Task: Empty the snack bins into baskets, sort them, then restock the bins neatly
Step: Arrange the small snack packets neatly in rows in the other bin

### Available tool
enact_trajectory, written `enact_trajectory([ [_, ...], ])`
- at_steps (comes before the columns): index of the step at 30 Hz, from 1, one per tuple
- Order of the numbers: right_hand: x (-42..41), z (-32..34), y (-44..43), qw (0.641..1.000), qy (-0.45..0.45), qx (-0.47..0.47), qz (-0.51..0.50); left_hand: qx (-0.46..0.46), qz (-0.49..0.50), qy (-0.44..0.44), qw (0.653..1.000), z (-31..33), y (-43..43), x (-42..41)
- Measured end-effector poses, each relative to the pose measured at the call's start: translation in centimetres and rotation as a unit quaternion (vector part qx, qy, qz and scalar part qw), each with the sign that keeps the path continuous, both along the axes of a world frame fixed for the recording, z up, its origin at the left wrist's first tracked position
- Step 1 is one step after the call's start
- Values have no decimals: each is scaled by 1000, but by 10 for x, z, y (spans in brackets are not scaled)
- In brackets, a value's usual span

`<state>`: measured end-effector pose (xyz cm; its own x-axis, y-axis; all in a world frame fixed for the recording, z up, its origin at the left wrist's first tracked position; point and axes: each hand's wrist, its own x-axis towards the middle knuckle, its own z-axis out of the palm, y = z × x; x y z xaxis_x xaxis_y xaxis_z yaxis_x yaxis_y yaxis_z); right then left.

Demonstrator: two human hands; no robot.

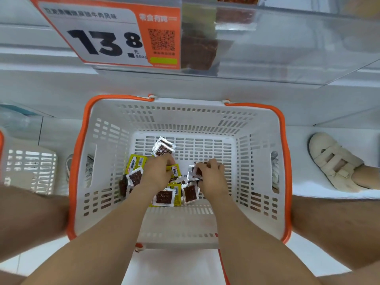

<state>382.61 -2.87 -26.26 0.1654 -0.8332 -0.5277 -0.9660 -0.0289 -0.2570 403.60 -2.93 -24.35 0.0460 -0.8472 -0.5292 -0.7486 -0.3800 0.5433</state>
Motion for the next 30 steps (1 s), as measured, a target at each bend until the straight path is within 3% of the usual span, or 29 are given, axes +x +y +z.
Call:
enact_trajectory([
  [3,-4,-3,-4,1000,-19,1,-18,-4,35,78,996,7,-1,-3],
  [5,-5,-3,-9,990,-98,-20,-96,21,67,149,986,12,-2,-3],
  [8,1,12,-20,940,-218,-1,-261,18,129,174,976,21,-5,0],
  [10,6,22,-31,888,-299,70,-343,23,183,181,966,25,-6,2],
  [13,7,42,-44,740,-433,223,-464,52,269,228,934,36,-9,3],
  [14,6,49,-46,706,-452,264,-477,51,288,238,926,40,-11,2],
  [16,7,63,-50,675,-467,327,-468,40,316,271,908,53,-14,-1],
  [18,10,75,-50,682,-467,356,-436,48,324,329,885,65,-16,-5],
  [20,13,84,-49,712,-451,360,-399,67,322,375,867,74,-16,-7],
  [25,24,101,-45,781,-418,325,-330,59,306,424,850,86,-9,-7],
  [27,25,103,-43,780,-438,316,-317,43,312,431,845,90,-9,-6],
  [30,24,103,-47,732,-490,323,-346,8,378,425,822,90,-14,2],
])
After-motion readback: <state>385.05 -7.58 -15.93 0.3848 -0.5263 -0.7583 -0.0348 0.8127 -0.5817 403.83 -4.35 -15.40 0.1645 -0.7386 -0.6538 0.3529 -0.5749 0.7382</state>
